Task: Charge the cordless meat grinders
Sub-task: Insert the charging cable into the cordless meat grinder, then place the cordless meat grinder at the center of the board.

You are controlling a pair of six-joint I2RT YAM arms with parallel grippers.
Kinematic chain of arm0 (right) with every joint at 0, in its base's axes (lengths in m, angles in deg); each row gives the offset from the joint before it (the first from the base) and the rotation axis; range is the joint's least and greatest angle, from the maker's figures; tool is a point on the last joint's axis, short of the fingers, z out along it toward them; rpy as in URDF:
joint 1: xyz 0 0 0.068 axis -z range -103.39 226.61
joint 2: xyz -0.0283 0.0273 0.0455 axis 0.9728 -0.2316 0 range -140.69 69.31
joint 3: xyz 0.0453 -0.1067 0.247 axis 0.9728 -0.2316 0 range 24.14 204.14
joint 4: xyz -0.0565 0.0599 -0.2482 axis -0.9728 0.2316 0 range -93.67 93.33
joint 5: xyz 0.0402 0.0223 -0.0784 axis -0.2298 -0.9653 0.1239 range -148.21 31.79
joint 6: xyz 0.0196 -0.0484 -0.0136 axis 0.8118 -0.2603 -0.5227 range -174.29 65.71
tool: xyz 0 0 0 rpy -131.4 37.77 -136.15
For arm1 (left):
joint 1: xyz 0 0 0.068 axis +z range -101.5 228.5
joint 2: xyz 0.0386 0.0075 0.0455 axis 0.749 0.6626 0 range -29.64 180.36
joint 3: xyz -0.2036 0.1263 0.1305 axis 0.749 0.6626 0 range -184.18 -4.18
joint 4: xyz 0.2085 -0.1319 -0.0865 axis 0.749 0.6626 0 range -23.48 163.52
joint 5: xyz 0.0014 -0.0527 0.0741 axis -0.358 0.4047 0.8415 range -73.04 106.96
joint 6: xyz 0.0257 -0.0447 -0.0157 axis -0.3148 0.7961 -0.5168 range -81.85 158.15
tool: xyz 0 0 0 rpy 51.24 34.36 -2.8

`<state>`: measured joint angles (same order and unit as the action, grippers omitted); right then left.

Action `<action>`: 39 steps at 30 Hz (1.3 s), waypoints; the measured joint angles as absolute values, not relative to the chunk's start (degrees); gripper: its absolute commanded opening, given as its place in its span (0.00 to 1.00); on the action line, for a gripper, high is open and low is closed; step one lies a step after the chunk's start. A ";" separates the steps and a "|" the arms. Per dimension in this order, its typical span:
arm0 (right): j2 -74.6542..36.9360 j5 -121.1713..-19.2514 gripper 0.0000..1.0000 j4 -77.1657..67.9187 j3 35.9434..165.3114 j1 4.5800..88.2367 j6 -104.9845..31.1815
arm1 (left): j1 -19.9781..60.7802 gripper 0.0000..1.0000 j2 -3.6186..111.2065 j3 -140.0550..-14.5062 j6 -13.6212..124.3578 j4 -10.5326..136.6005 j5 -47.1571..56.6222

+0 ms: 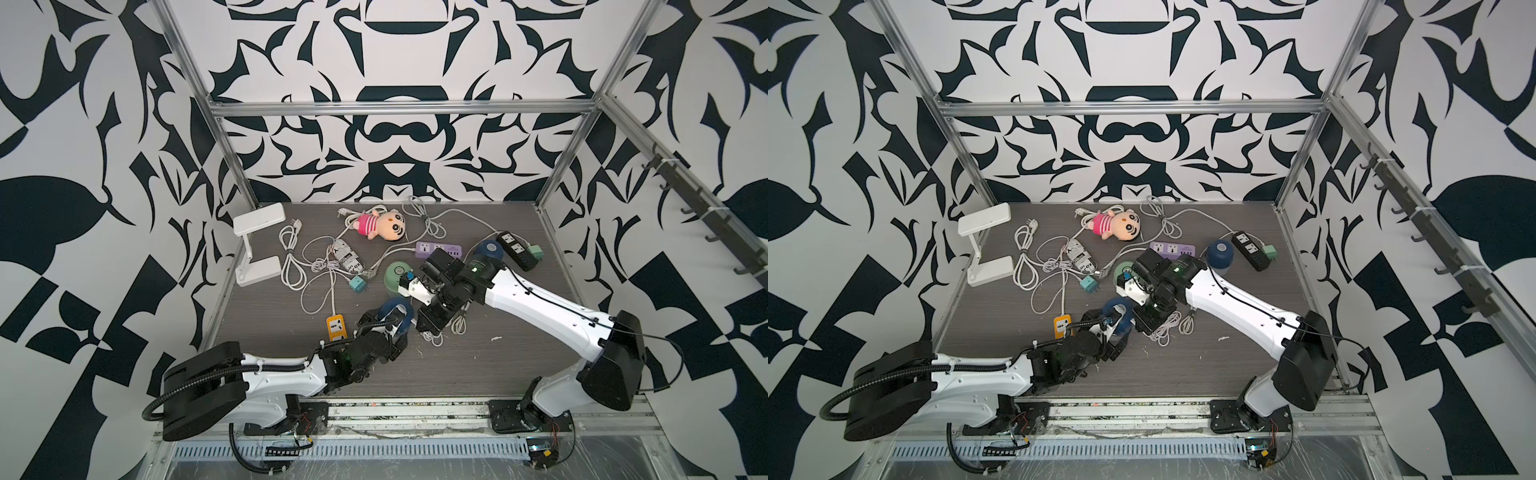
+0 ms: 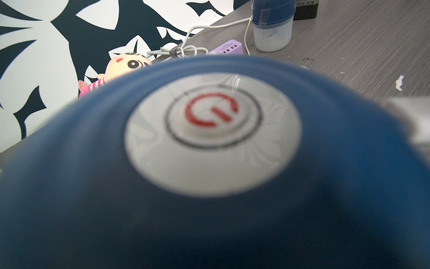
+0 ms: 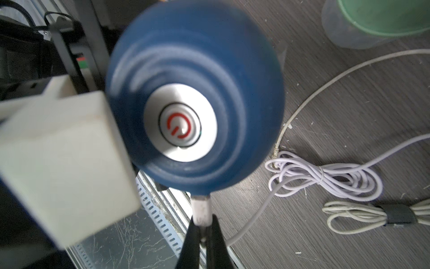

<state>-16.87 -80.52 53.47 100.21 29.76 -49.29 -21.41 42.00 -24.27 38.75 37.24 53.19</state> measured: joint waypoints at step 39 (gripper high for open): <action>-7.40 -61.72 0.66 37.60 95.23 43.38 -43.00 | -17.93 0.99 67.33 -18.15 45.72 2.53 47.86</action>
<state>-7.40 -61.72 37.60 95.23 43.38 -43.00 -17.93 67.33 -18.15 45.72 2.53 47.86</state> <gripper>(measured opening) 0.652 0.992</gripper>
